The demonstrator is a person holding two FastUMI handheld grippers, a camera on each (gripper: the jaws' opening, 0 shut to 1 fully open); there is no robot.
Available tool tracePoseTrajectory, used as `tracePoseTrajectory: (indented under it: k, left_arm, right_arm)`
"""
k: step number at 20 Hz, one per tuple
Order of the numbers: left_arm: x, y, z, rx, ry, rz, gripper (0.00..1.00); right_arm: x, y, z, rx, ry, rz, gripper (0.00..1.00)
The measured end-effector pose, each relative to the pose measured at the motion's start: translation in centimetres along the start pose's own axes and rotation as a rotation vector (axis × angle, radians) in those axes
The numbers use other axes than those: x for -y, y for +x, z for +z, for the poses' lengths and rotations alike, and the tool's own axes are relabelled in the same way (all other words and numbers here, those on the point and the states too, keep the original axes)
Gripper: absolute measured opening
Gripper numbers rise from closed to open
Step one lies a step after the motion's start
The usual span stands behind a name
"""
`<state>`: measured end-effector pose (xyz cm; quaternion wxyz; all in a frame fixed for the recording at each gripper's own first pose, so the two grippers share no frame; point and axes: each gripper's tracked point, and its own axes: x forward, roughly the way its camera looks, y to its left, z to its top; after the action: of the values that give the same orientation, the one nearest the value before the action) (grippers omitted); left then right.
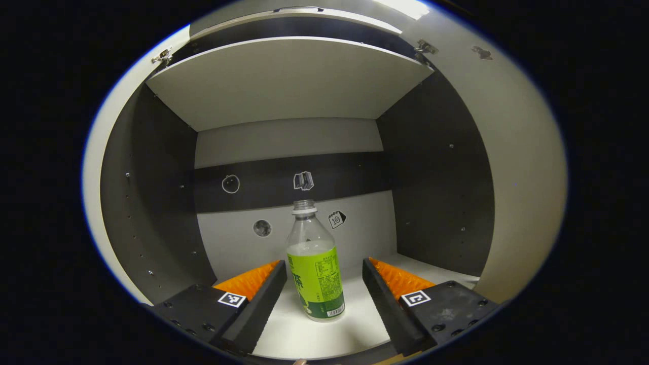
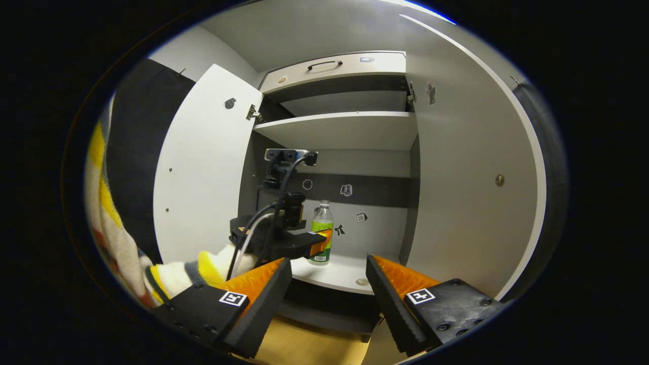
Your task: Grasp the bottle in the cabinet with the left hand and place it on the coaster, then close the right door with the right hand and the left door with the left hand.
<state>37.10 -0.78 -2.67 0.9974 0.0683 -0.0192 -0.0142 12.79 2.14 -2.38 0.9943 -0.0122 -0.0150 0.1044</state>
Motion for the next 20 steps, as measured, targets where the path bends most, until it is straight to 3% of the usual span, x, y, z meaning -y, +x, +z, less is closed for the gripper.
tracePoseTrajectory:
  k: [13, 15, 16, 20]
  left_arm:
    - [-1.1, 5.3, -2.7, -0.009, -0.051, 0.007, 0.94]
    - [-1.1, 5.5, -2.4, 0.005, -0.053, 0.002, 0.9]
    - [-0.9, 5.6, -2.3, 0.007, -0.06, -0.007, 0.8]
    - [-0.5, 4.7, -1.9, 0.018, -0.134, -0.042, 0.77]
  right_arm:
    - [0.3, 2.7, -2.9, -0.064, -0.012, -0.002, 0.98]
    - [-0.1, 3.1, -3.2, -0.076, -0.005, 0.017, 0.98]
    - [-0.1, 3.0, -3.1, -0.076, 0.001, 0.02, 0.98]
    - [0.0, 3.0, -2.8, -0.07, 0.009, 0.013, 0.98]
